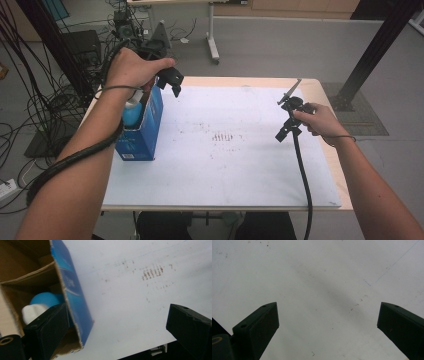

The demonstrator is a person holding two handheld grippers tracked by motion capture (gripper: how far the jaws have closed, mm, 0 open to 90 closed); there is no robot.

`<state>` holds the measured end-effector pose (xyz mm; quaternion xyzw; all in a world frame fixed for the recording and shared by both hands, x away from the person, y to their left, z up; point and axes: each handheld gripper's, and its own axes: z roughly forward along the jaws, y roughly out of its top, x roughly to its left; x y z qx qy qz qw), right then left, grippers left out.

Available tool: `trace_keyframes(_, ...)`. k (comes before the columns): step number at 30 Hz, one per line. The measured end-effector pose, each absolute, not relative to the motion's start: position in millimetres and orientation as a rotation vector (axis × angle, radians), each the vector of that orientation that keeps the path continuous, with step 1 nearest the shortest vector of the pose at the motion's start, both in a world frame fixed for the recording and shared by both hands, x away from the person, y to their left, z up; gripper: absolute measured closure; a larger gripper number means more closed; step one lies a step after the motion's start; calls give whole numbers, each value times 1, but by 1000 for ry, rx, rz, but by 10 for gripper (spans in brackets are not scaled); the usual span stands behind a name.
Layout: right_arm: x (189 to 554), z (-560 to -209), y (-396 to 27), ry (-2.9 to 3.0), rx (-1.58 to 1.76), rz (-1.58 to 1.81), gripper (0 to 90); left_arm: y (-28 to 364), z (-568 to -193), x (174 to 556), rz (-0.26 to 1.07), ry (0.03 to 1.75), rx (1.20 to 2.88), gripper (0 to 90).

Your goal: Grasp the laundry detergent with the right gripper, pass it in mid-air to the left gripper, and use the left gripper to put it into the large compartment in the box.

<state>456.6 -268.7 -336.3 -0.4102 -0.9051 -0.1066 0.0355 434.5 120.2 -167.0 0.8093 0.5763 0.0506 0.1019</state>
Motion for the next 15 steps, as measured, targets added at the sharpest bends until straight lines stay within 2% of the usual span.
trace_keyframes(15,452,-331,-275,-2778,-1286,-332,35,66,-225,449,119,1612,2446,82)
